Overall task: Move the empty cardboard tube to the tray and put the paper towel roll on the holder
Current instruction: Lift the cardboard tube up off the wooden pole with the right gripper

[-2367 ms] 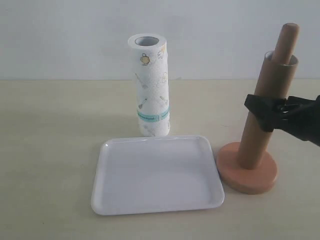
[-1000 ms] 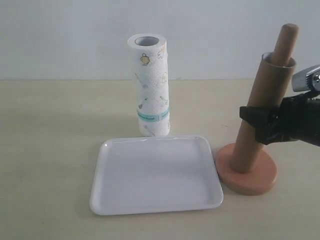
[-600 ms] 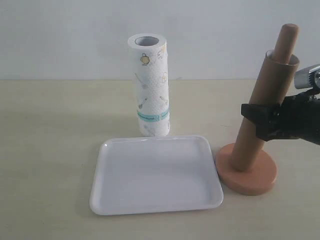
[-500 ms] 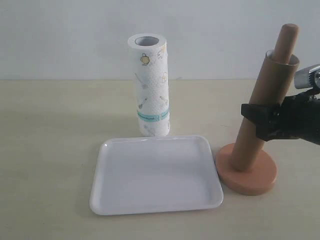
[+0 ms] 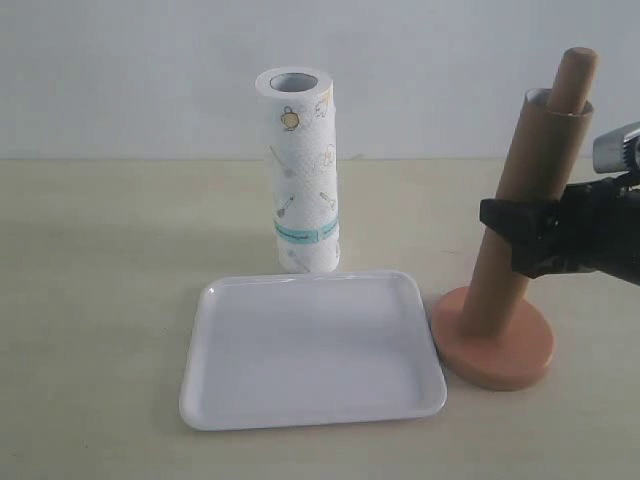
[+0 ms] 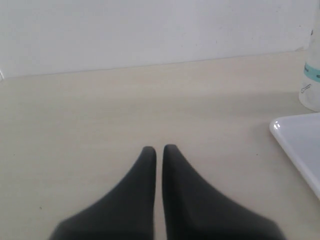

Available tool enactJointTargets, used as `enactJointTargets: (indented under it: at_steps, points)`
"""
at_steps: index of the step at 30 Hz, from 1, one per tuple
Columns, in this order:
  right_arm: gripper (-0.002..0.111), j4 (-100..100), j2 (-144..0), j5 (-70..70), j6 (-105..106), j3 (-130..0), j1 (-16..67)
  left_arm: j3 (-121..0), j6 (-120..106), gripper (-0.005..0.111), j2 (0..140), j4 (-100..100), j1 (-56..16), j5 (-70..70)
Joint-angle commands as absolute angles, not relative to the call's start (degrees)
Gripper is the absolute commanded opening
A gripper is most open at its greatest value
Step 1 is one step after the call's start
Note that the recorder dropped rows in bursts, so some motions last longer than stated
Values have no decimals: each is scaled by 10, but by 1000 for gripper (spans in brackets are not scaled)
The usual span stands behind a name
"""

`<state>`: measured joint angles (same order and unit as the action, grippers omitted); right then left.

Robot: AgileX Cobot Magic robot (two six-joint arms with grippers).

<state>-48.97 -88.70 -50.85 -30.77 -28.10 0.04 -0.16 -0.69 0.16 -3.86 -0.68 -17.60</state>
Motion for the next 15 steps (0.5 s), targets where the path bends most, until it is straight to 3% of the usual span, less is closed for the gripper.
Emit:
enactJointTargets:
  at_steps: [1, 15]
  points:
    - [0, -482, -885, -524, -309, -283, 0, 0, -10, 4, 0, -36, -6, -174]
    - [0, -469, -778, -467, -304, -283, 0, 0, -10, 4, 0, -36, -6, -174]
